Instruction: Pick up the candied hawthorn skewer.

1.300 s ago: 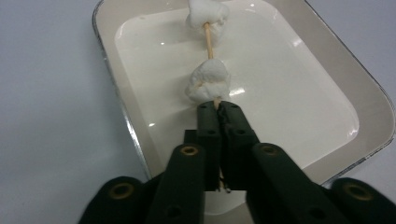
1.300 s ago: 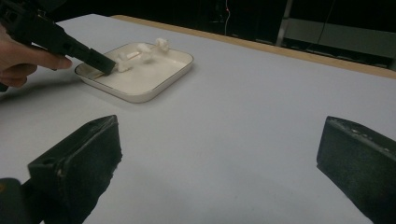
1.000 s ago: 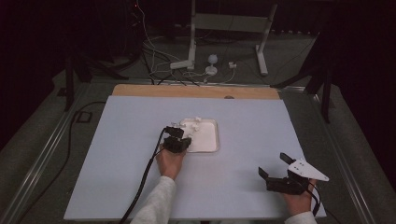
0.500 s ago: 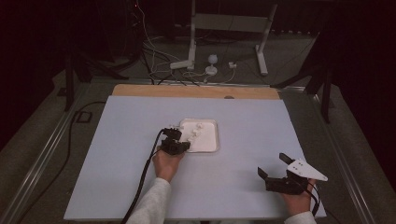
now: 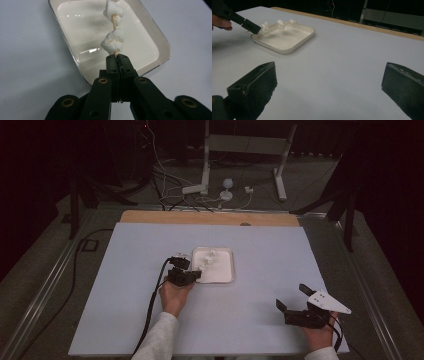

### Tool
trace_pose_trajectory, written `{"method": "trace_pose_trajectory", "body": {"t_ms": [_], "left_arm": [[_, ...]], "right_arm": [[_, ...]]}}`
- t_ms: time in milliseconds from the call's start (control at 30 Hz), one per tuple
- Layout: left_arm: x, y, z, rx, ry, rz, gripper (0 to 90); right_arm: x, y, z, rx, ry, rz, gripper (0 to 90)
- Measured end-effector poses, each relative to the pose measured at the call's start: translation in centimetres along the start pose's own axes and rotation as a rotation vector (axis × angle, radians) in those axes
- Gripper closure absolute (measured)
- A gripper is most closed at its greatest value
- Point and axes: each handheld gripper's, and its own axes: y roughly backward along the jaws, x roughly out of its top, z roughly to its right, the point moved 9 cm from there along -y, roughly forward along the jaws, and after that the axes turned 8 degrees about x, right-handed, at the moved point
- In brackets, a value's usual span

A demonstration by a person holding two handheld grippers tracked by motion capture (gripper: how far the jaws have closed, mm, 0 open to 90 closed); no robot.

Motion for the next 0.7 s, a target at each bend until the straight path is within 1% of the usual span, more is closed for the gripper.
{"method": "trace_pose_trajectory", "body": {"t_ms": [100,167,367,567,700], "left_arm": [[-0.1,0.6,-0.2,-0.014,0.007,0.019,90.0],[-0.2,1.0,-0.3,-0.032,0.012,0.035,90.0],[-0.3,2.4,-0.3,-0.077,0.006,0.091,90.0],[-0.6,3.8,-0.5,-0.096,-0.007,0.132,90.0],[-0.9,4.8,-0.8,-0.113,0.001,0.155,90.0]], "right_arm": [[0.0,0.0,0.0,0.003,-0.004,0.001,0.0],[0.0,-0.1,-0.1,0.006,-0.005,0.001,0.0],[0.1,-0.3,-0.3,0.011,-0.005,-0.001,0.0],[0.4,-0.9,-0.7,0.031,-0.013,-0.003,0.0],[0.8,-1.3,-1.2,0.05,-0.018,-0.006,0.0]]}}
